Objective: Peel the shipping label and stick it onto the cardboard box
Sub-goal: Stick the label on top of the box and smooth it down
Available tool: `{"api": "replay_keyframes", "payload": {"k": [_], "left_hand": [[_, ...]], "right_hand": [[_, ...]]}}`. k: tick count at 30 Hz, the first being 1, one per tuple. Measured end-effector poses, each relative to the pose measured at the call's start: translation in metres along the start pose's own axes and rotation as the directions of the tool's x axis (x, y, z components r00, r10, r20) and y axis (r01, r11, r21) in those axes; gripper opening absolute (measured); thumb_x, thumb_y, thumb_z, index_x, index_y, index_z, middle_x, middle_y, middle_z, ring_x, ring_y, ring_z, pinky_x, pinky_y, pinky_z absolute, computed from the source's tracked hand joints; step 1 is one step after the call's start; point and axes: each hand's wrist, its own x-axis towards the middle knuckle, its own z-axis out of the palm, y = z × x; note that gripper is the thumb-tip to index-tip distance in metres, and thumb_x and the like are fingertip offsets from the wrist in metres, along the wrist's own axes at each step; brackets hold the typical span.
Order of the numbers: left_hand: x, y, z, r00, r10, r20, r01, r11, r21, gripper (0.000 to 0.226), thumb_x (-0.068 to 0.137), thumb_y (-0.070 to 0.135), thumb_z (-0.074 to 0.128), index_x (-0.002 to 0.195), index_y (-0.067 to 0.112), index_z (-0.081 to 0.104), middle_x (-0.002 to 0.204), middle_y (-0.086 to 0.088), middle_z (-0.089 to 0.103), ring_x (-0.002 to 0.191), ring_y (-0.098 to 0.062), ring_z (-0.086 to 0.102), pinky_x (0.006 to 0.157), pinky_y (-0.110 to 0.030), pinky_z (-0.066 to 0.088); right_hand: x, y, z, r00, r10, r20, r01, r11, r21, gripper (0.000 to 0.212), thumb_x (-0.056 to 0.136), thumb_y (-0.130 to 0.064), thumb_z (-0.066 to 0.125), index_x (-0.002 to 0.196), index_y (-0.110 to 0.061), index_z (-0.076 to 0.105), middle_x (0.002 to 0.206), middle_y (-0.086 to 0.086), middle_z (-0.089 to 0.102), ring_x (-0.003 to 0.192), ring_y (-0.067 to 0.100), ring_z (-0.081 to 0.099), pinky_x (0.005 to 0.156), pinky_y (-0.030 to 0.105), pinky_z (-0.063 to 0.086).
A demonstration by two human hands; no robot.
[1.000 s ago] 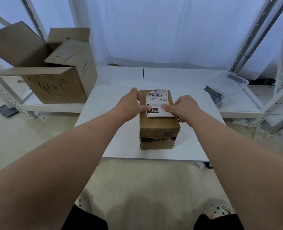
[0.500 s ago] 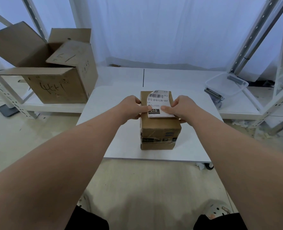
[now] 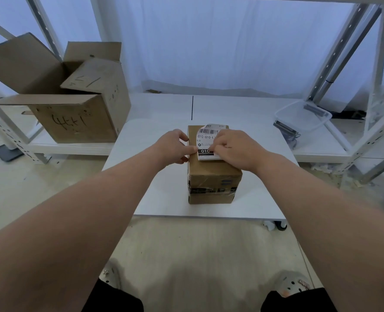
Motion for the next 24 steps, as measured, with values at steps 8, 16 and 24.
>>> {"api": "replay_keyframes", "payload": {"k": [8, 16, 24], "left_hand": [[-0.004, -0.003, -0.002, 0.842, 0.518, 0.152, -0.441, 0.498, 0.746, 0.032, 0.098, 0.024, 0.045, 0.126, 0.031, 0.057, 0.111, -0.007, 0.046, 0.104, -0.025, 0.045, 0.084, -0.033, 0.039], [-0.002, -0.002, -0.007, 0.881, 0.443, 0.166, -0.357, 0.392, 0.848, 0.060, 0.097, 0.005, 0.032, 0.140, 0.047, 0.035, 0.114, -0.005, 0.039, 0.097, -0.019, 0.032, 0.083, -0.030, 0.027], [-0.006, 0.006, 0.003, 0.921, 0.367, 0.127, -0.327, 0.554, 0.766, 0.039, 0.098, 0.044, 0.030, 0.134, 0.045, 0.045, 0.125, -0.002, 0.038, 0.119, -0.023, 0.031, 0.104, -0.039, 0.019]], "right_hand": [[-0.009, 0.011, 0.000, 0.981, 0.179, -0.071, -0.147, 0.936, 0.321, 0.028, 0.092, -0.019, 0.048, 0.096, -0.006, 0.073, 0.111, 0.006, 0.064, 0.105, 0.021, 0.055, 0.090, 0.035, 0.047], [-0.006, 0.023, -0.003, 0.973, 0.229, -0.038, -0.228, 0.973, 0.043, 0.034, 0.095, -0.046, 0.042, 0.115, -0.030, 0.065, 0.122, -0.002, 0.049, 0.115, 0.020, 0.036, 0.098, 0.039, 0.026], [-0.006, 0.013, -0.004, 0.973, 0.222, -0.065, -0.220, 0.975, 0.033, 0.037, 0.097, -0.044, 0.041, 0.125, -0.028, 0.058, 0.142, 0.001, 0.039, 0.133, 0.024, 0.026, 0.107, 0.042, 0.019]]}}
